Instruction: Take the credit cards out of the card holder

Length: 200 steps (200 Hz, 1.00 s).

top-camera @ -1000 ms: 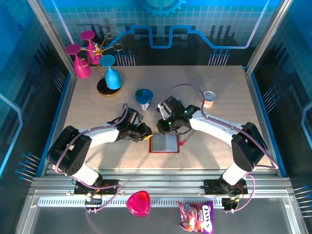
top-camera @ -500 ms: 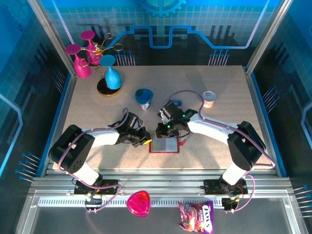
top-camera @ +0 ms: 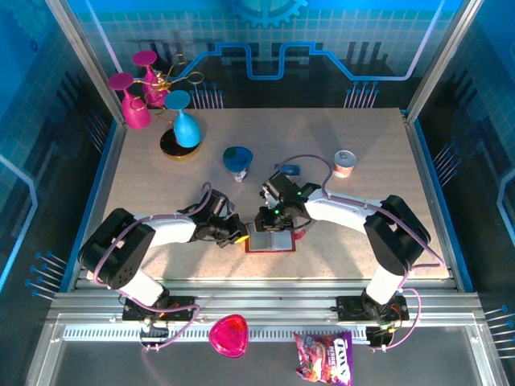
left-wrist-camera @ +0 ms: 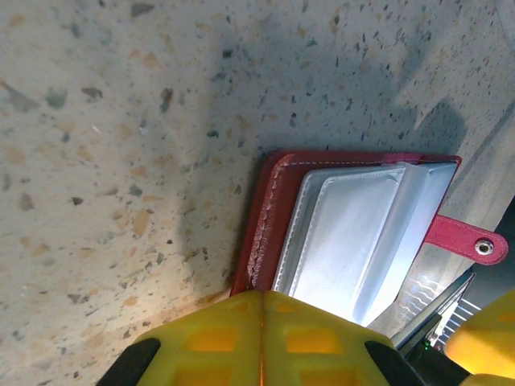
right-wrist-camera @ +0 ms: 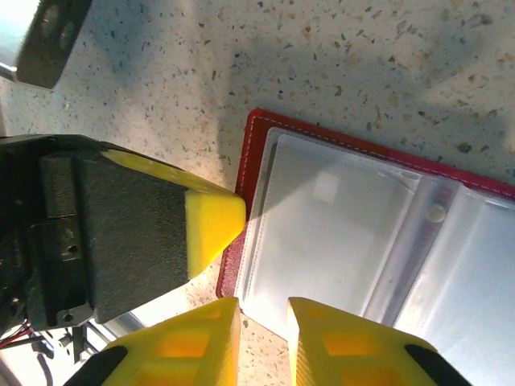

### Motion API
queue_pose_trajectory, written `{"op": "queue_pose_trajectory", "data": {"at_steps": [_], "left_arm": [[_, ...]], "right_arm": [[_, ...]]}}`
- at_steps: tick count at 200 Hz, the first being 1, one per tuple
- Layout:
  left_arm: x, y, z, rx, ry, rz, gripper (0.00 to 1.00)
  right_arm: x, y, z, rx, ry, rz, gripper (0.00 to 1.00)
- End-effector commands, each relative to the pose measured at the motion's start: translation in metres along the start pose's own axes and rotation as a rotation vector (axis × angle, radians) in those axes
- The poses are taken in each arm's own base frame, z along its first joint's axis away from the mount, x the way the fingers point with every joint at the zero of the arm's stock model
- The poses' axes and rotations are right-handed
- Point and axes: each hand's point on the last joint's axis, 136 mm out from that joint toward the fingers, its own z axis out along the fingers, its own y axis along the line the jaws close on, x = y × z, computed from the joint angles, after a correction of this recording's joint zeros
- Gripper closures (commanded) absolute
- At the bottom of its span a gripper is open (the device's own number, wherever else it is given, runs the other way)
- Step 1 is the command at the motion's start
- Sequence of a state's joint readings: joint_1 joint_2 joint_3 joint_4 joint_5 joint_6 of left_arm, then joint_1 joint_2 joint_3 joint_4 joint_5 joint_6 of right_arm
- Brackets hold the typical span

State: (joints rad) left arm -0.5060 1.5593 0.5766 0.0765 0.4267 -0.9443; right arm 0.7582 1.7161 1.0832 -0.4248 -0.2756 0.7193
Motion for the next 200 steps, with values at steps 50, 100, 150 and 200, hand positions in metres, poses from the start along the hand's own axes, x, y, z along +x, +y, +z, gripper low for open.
{"op": "queue_pose_trajectory", "data": {"at_steps": [50, 100, 150, 200], "left_arm": [[0.001, -0.003, -0.006, -0.001, -0.022, -0.011, 0.93], [0.002, -0.004, -0.011, 0.000, -0.036, -0.021, 0.93], [0.007, 0.008, -0.001, -0.021, 0.001, -0.038, 0.93], [0.009, 0.016, 0.003, -0.045, 0.017, -0.041, 0.93]], "right_arm": [[0.002, 0.002, 0.009, -0.026, 0.030, 0.022, 0.77], [0.004, 0.004, 0.013, -0.043, 0.049, 0.024, 0.74], [0.008, 0.002, 0.018, -0.044, 0.065, 0.030, 0.69], [0.010, 0.002, 0.025, -0.060, 0.077, 0.034, 0.66]]}}
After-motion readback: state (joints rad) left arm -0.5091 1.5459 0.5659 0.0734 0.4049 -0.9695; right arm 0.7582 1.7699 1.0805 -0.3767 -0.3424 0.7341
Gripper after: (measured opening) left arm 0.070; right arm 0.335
